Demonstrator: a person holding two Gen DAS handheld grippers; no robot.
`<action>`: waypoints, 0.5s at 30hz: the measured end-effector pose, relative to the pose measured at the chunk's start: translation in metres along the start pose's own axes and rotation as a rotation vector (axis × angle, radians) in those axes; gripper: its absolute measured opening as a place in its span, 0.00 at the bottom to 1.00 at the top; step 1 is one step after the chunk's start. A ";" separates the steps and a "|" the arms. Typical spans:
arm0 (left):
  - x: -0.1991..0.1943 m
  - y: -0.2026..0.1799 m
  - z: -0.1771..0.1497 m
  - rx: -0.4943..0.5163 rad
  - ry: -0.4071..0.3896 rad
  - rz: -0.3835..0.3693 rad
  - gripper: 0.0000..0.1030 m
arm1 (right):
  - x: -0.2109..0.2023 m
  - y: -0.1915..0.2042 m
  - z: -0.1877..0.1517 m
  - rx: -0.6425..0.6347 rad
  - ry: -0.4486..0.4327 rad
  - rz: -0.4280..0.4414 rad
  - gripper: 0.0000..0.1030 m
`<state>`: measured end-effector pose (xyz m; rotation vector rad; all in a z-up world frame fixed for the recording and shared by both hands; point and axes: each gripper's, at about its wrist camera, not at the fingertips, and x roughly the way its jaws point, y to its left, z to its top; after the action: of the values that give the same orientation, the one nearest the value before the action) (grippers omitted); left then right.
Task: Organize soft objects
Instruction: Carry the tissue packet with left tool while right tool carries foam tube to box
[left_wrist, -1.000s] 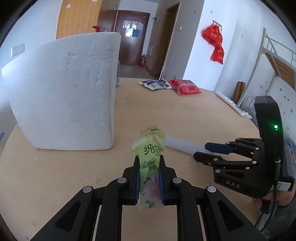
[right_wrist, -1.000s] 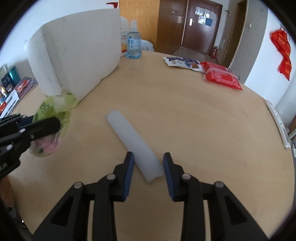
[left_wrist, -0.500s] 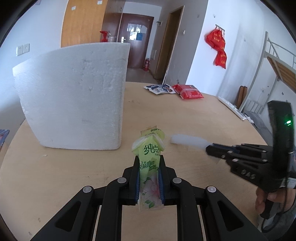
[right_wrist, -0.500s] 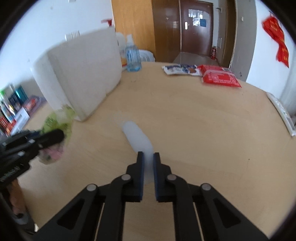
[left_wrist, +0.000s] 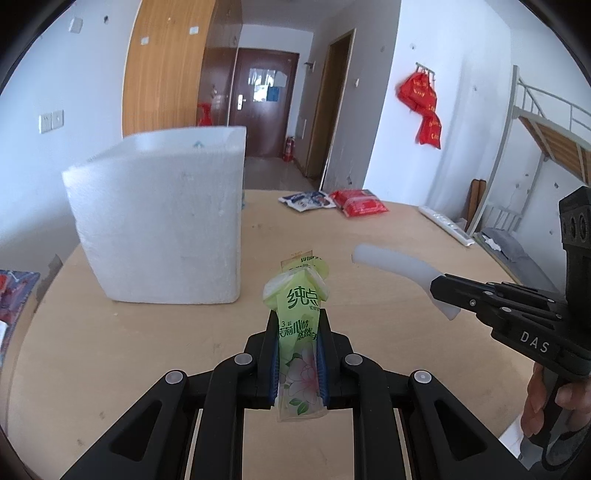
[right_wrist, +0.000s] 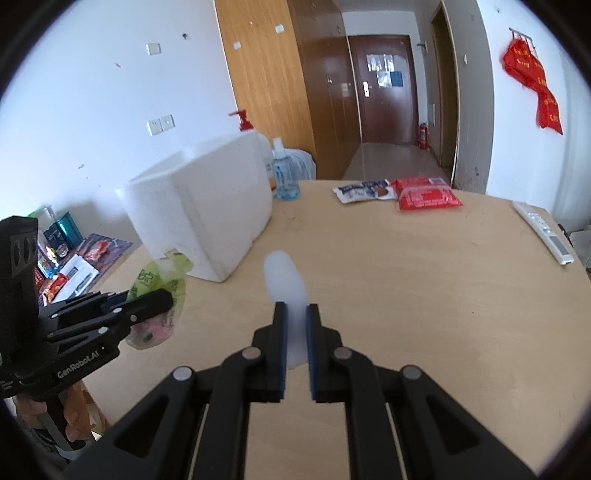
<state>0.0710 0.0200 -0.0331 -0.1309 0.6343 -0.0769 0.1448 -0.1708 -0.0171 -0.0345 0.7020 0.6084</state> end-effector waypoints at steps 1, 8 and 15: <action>-0.008 -0.002 -0.001 0.002 -0.011 0.000 0.17 | -0.007 0.002 -0.001 0.000 -0.012 0.001 0.11; -0.050 -0.011 -0.007 0.015 -0.075 0.017 0.17 | -0.048 0.014 -0.009 -0.010 -0.092 0.008 0.11; -0.098 -0.018 -0.016 0.030 -0.154 0.032 0.17 | -0.091 0.032 -0.018 -0.034 -0.174 0.026 0.11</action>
<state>-0.0178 0.0119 0.0135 -0.0962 0.4809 -0.0451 0.0625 -0.1955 0.0307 -0.0037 0.5242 0.6406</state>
